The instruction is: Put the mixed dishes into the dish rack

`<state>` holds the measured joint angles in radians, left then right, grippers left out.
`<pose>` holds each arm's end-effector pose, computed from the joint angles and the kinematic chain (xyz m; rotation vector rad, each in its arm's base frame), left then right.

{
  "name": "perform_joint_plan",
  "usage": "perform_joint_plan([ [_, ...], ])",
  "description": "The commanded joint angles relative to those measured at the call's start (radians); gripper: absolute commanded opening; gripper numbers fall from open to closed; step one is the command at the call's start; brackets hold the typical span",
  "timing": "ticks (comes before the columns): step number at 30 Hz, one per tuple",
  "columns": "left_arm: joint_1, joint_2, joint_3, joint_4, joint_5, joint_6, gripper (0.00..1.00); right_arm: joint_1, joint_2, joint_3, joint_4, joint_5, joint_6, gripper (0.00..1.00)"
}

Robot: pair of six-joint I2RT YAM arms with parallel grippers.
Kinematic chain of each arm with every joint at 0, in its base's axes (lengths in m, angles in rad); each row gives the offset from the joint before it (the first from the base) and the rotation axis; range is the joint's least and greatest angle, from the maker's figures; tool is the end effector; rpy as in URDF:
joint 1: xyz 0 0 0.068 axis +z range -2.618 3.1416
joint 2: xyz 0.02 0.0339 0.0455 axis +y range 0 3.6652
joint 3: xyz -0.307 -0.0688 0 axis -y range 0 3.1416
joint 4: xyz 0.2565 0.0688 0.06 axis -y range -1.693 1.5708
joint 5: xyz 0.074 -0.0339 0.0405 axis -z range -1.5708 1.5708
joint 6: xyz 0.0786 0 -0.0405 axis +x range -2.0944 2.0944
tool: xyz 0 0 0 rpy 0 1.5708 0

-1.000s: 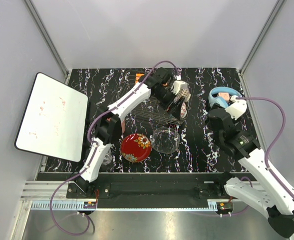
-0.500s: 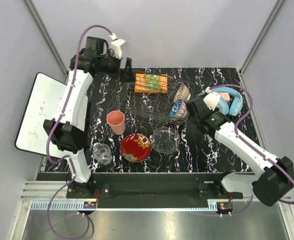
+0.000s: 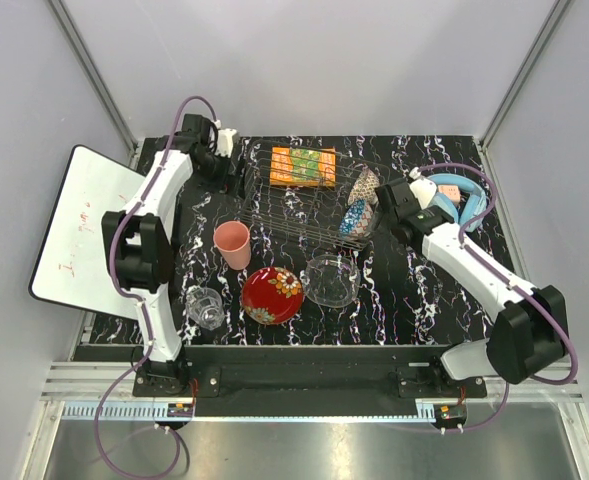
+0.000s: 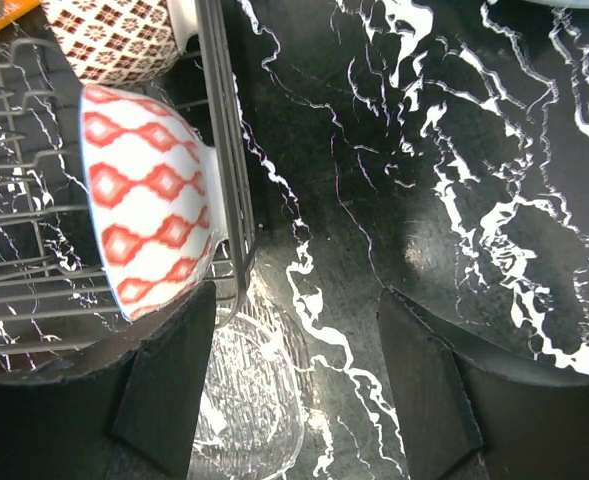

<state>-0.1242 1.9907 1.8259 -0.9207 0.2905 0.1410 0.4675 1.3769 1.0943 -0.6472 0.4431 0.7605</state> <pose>0.4712 -0.0815 0.2789 0.4421 2.5945 -0.3793 0.2925 0.1099 0.2846 0.5221 2.3226 0.0170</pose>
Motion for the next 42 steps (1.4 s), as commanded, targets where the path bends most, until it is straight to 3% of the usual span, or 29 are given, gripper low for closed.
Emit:
perform_joint_plan([
  [1,0.003,-0.004,0.016,0.094,-0.039,-0.014,0.99,-0.030,0.019,0.055,0.020,-0.089,0.008,0.73],
  [14,-0.017,-0.039,-0.221,0.148,0.099,-0.049,0.99,-0.092,-0.012,0.030,0.009,-0.118,-0.012,0.73],
  [34,-0.198,-0.127,-0.296,0.097,0.164,-0.040,0.99,-0.161,-0.064,-0.030,-0.009,-0.119,-0.035,0.72],
  [38,-0.195,-0.125,-0.272,0.091,0.118,-0.031,0.99,-0.161,-0.081,-0.039,-0.019,-0.112,-0.035,0.73],
  [42,-0.187,-0.098,-0.154,0.045,0.101,-0.026,0.99,-0.162,-0.200,-0.069,-0.017,-0.115,-0.038,0.73],
])
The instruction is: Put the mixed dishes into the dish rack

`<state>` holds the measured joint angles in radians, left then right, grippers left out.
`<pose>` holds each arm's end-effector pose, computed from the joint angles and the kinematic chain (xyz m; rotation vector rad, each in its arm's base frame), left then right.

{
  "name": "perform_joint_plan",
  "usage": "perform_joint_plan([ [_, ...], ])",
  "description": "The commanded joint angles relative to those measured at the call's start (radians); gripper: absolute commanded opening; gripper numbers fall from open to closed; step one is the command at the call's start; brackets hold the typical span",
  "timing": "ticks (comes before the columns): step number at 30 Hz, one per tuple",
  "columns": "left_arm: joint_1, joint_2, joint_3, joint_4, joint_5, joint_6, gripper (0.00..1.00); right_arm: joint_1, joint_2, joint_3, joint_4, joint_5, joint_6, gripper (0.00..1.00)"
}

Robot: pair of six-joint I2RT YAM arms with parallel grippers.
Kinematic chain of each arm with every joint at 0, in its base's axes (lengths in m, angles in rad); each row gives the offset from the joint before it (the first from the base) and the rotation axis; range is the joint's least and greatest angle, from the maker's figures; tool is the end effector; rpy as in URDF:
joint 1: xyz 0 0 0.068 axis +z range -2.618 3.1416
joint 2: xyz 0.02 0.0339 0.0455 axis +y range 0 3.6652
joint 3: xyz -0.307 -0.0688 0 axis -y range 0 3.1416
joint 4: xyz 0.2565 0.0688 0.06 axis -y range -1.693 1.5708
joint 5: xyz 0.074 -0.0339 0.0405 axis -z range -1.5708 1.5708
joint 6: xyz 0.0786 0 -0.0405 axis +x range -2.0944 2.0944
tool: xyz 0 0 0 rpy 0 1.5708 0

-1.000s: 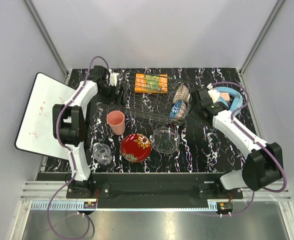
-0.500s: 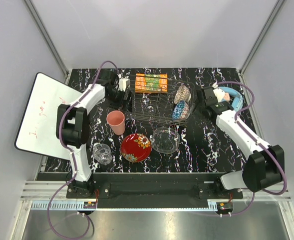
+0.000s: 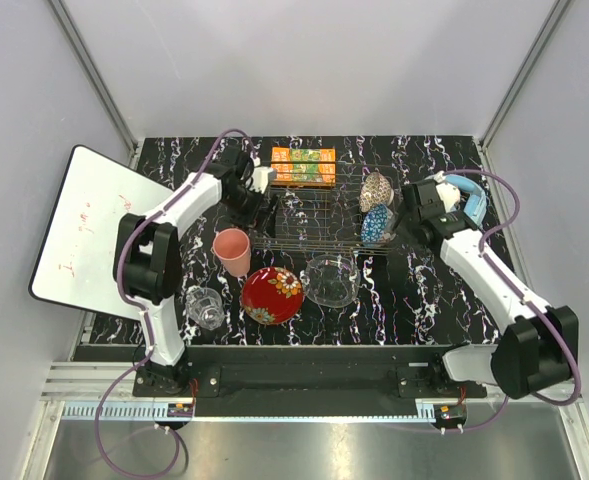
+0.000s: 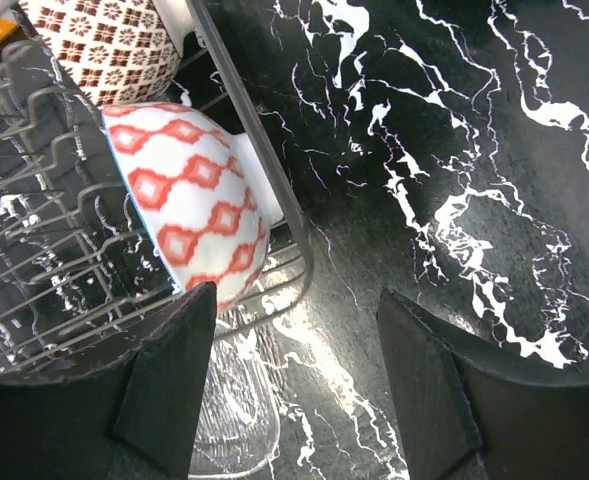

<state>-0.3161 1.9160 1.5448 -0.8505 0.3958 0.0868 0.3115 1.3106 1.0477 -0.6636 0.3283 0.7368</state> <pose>0.4038 -0.1640 0.2276 0.6523 2.7029 -0.6096 0.2871 0.0658 0.2828 0.6432 2.3434 0.0574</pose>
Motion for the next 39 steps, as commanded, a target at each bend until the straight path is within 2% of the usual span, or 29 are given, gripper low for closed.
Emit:
perform_joint_plan([
  [1,0.008,-0.017,0.158,-0.036,-0.017,0.033,0.99,-0.005,-0.167,-0.037,0.022,-0.014,-0.020,0.75],
  [6,0.055,0.024,0.377,-0.116,-0.044,0.021,0.99,-0.006,-0.393,-0.158,0.073,-0.159,-0.039,0.76],
  [10,0.086,0.025,0.489,-0.180,-0.081,0.014,0.99,-0.006,-0.462,-0.262,0.073,-0.328,0.001,0.75],
  [12,0.113,-0.017,0.497,-0.206,-0.074,0.017,0.99,-0.006,-0.494,-0.308,0.120,-0.423,0.025,0.74],
  [13,0.124,-0.038,0.476,-0.211,-0.075,0.021,0.99,-0.005,-0.504,-0.354,0.139,-0.493,0.032,0.73],
  [15,0.153,-0.122,0.431,-0.213,-0.081,0.036,0.99,-0.005,-0.522,-0.396,0.166,-0.528,0.049,0.72],
  [19,0.198,-0.291,0.247,-0.187,-0.112,0.083,0.99,-0.003,-0.528,-0.492,0.212,-0.557,0.058,0.70],
  [21,0.232,-0.399,0.096,-0.154,-0.104,0.097,0.99,0.000,-0.511,-0.518,0.252,-0.552,0.068,0.63],
  [26,0.256,-0.586,-0.139,-0.111,-0.126,0.139,0.99,0.044,-0.427,-0.558,0.338,-0.509,0.088,0.68],
  [29,0.271,-0.658,-0.198,-0.095,-0.133,0.151,0.99,0.145,-0.361,-0.542,0.373,-0.411,0.099,0.70],
  [31,0.278,-0.707,-0.293,-0.038,-0.149,0.145,0.99,0.197,-0.309,-0.531,0.400,-0.370,0.113,0.71],
  [34,0.278,-0.741,-0.365,-0.012,-0.184,0.137,0.99,0.210,-0.180,-0.531,0.461,-0.354,0.130,0.70],
  [39,0.279,-0.807,-0.410,0.016,-0.196,0.137,0.99,0.213,-0.105,-0.514,0.512,-0.335,0.133,0.67],
])
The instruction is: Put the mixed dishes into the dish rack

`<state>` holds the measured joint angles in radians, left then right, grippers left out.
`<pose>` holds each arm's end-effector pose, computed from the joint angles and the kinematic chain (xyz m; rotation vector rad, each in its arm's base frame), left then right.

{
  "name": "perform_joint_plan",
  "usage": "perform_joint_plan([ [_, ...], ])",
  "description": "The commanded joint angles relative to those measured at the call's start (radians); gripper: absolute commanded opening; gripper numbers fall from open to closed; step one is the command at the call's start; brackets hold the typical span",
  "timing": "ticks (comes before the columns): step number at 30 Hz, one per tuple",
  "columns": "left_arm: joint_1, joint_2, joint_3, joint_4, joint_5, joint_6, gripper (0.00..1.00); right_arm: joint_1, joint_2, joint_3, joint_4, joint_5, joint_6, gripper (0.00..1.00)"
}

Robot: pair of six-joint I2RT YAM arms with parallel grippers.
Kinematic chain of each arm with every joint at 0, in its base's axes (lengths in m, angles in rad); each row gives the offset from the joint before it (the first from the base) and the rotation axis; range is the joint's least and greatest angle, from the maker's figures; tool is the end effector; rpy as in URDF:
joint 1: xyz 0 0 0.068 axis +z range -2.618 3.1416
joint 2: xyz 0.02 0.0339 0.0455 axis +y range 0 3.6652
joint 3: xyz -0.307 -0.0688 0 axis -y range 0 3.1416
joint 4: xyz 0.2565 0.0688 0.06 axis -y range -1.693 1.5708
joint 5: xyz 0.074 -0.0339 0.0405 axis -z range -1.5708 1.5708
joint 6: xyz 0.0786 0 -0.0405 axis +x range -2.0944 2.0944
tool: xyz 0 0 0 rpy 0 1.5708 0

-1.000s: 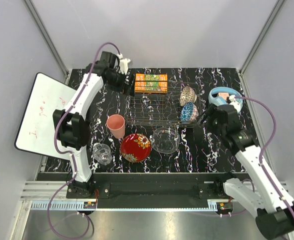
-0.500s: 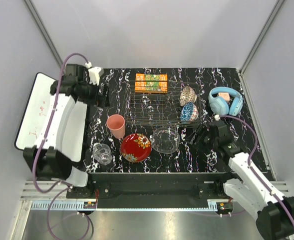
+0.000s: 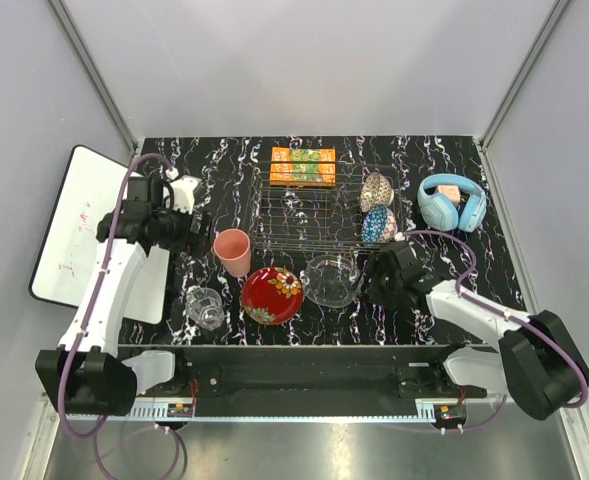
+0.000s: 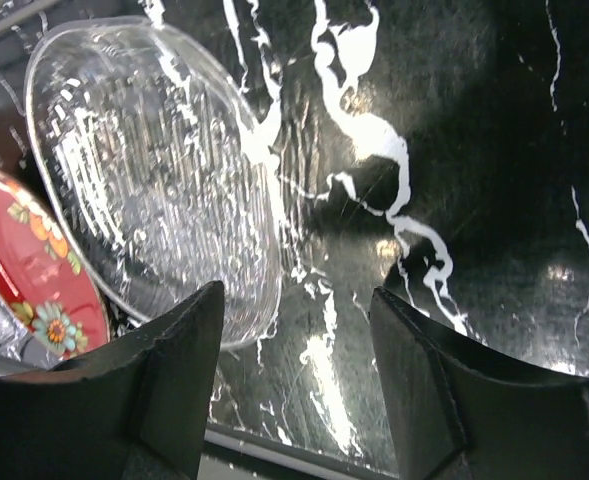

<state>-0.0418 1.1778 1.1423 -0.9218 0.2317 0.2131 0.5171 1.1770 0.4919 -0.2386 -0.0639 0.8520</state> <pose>0.2466 -0.0284 0.3249 0.4097 2.4713 -0.2224 0.1981 0.1184 0.1595 0.4076 2.5793 0.6183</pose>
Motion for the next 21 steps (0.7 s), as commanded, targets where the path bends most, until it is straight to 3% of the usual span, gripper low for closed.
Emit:
perform_joint_plan([
  [1,0.005,-0.073,-0.009,0.087,-0.034,0.011,0.99,0.008,0.041,0.048,0.081,0.059,0.018,0.66],
  [13,0.013,-0.144,-0.134,0.161,-0.032,-0.006,0.99,0.021,0.159,0.094,0.075,0.124,0.050,0.59],
  [18,0.014,-0.141,-0.151,0.170,-0.052,-0.024,0.99,0.069,0.245,0.168,-0.005,0.188,0.067,0.44],
  [21,0.016,-0.156,-0.173,0.176,-0.074,-0.029,0.99,0.087,0.254,0.185,-0.030,0.199,0.068,0.42],
])
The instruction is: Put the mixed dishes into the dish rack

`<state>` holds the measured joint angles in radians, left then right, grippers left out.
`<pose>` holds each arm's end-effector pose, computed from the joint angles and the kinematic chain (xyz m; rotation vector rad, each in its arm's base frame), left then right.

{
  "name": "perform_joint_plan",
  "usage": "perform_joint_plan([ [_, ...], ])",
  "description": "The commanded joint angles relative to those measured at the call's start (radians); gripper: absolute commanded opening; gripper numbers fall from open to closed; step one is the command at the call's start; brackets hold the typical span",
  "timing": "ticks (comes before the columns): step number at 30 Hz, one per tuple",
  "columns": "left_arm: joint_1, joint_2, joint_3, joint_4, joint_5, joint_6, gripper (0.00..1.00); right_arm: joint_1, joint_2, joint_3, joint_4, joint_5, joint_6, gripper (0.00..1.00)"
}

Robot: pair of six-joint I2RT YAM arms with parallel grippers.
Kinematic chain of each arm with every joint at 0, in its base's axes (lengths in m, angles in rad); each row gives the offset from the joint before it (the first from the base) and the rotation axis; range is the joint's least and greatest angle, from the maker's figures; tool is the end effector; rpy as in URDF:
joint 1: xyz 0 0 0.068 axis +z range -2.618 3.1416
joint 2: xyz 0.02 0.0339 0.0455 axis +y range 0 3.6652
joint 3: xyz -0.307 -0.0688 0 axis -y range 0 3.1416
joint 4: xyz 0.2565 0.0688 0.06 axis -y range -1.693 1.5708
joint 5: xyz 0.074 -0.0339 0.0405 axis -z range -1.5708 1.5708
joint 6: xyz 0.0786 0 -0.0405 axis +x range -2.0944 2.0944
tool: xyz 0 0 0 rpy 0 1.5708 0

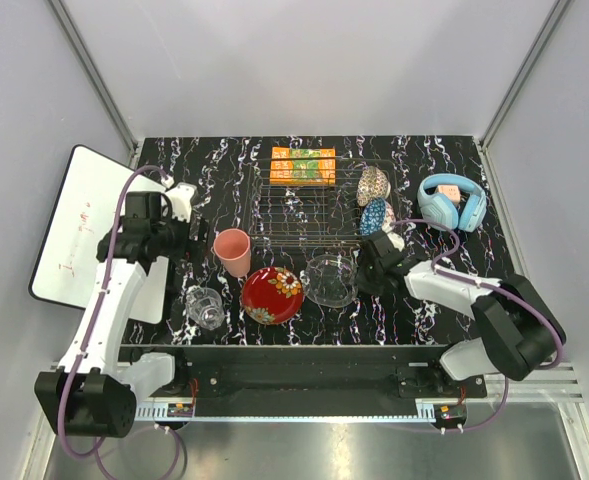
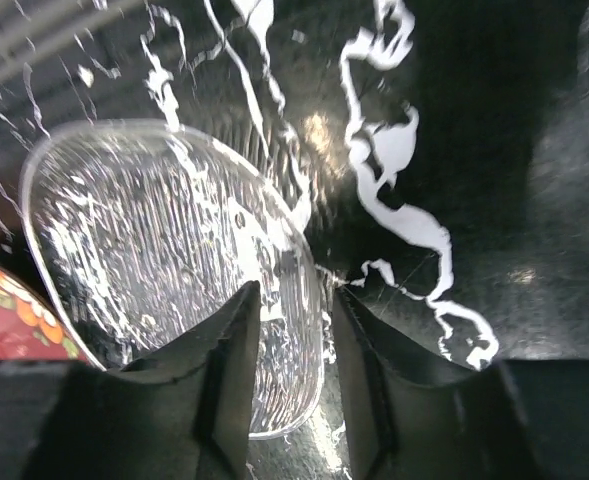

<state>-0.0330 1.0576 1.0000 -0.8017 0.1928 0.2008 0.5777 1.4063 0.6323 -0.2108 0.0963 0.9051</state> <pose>0.2269 -0.0226 0.3116 0.3676 2.3867 -0.1574 0.2381 0.1462 0.1531 0.4631 2.5708 0.4393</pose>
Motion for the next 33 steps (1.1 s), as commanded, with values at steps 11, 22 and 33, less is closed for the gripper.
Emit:
perform_joint_plan([
  [11,0.008,-0.067,-0.038,0.035,-0.076,0.020,0.99,0.096,-0.009,0.036,-0.137,0.091,0.080,0.07],
  [22,0.012,-0.093,-0.080,0.042,-0.072,0.023,0.99,0.281,-0.055,0.185,-0.291,0.311,0.003,0.00],
  [33,0.018,-0.045,-0.034,0.044,-0.044,-0.001,0.99,0.323,-0.274,0.449,-0.480,0.595,-0.323,0.00],
])
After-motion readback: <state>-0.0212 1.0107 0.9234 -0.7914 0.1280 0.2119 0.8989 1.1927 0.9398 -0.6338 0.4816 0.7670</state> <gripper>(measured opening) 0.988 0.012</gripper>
